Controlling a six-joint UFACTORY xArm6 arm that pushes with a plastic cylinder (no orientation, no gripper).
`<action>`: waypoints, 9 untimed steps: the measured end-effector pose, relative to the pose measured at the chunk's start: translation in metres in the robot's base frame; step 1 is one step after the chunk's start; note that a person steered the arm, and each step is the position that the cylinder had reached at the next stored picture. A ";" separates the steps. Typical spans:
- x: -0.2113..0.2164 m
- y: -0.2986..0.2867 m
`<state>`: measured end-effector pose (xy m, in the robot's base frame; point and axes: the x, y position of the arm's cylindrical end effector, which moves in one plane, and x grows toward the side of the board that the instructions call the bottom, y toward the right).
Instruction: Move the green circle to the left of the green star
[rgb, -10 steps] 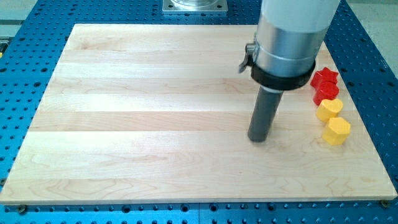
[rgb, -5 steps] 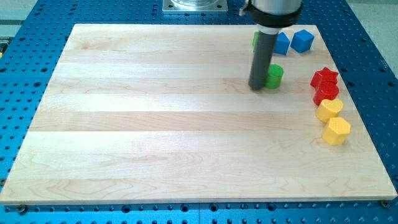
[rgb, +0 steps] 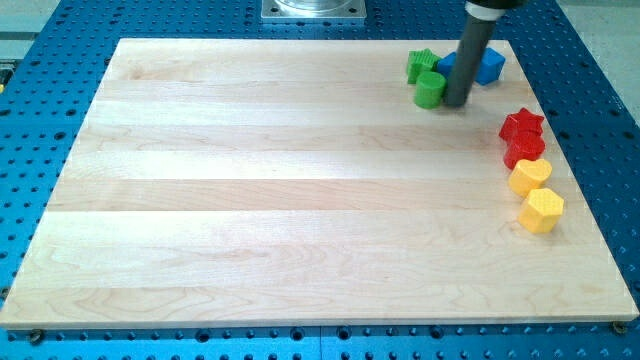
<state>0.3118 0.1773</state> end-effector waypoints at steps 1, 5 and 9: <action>0.021 -0.052; 0.017 -0.103; -0.056 -0.142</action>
